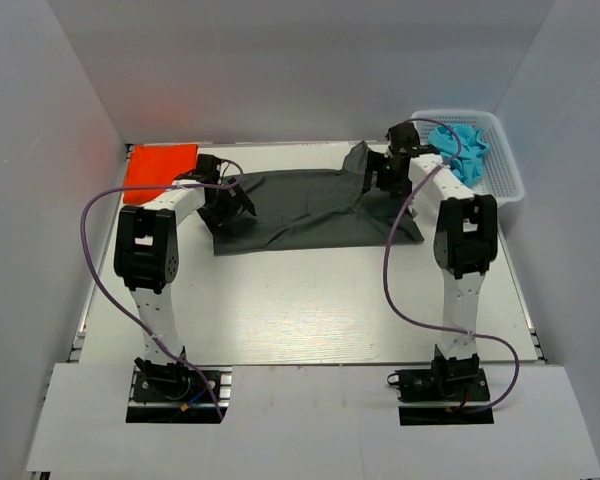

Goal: Fold and stack the t-shirts
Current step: Fold the flattened tshirt in 1/3 of the way

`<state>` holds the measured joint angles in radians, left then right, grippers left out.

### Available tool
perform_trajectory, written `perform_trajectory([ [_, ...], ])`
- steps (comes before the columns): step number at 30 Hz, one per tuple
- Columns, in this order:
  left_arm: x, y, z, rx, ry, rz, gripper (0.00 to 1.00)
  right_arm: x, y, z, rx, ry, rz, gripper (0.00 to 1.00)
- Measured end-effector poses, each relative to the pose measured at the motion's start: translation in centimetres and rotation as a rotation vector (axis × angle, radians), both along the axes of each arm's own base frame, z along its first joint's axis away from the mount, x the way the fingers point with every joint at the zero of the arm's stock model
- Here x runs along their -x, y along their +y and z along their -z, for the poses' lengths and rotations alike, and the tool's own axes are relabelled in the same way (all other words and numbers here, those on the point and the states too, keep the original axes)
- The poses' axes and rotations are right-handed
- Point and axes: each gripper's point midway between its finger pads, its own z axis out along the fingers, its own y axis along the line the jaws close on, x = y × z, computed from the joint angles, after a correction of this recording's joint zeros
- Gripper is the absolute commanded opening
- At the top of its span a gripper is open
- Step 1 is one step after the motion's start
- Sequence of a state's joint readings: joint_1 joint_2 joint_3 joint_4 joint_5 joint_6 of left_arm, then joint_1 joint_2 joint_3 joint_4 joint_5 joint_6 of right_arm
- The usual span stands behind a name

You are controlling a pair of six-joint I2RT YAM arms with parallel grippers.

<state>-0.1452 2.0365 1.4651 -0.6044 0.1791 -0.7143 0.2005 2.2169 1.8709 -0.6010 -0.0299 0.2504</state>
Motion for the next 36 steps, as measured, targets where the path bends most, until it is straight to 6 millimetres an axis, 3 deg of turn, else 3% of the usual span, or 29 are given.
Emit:
perform_trajectory([
  [4, -0.1, 0.1, 0.0, -0.006, 0.0, -0.008, 1.0, 2.8, 0.7, -3.5, -0.025, -0.054, -0.033, 0.9],
  [7, -0.1, 0.2, 0.0, -0.009, 0.001, -0.017, 1.0, 4.5, 1.1, -4.6, -0.046, -0.077, -0.048, 0.9],
  [10, -0.2, 0.3, 0.0, -0.015, 0.0, -0.029, 1.0, 5.5, 1.3, -3.4, -0.066, -0.058, -0.055, 0.9],
  [18, 0.0, 1.4, 0.2, -0.065, -0.003, -0.069, 1.0, 8.3, -0.7, 3.8, -0.048, 0.118, 0.055, 0.86],
  [23, 0.6, 2.3, 0.4, -0.101, 0.004, -0.121, 1.0, 8.8, -3.1, 3.9, -0.081, 0.087, 0.203, 0.75],
  [27, 1.5, 3.0, 0.5, -0.122, 0.016, -0.159, 1.0, 11.2, -4.9, 4.1, -0.095, 0.11, 0.29, 0.75],
  [31, 3.1, 3.3, 0.7, -0.13, 0.042, -0.175, 1.0, 12.6, -5.0, 4.1, -0.105, 0.1, 0.291, 0.78],
  [36, 8.0, 3.6, 1.0, -0.13, 0.101, -0.161, 1.0, 16.7, -4.1, 3.8, -0.122, 0.11, 0.211, 0.82],
])
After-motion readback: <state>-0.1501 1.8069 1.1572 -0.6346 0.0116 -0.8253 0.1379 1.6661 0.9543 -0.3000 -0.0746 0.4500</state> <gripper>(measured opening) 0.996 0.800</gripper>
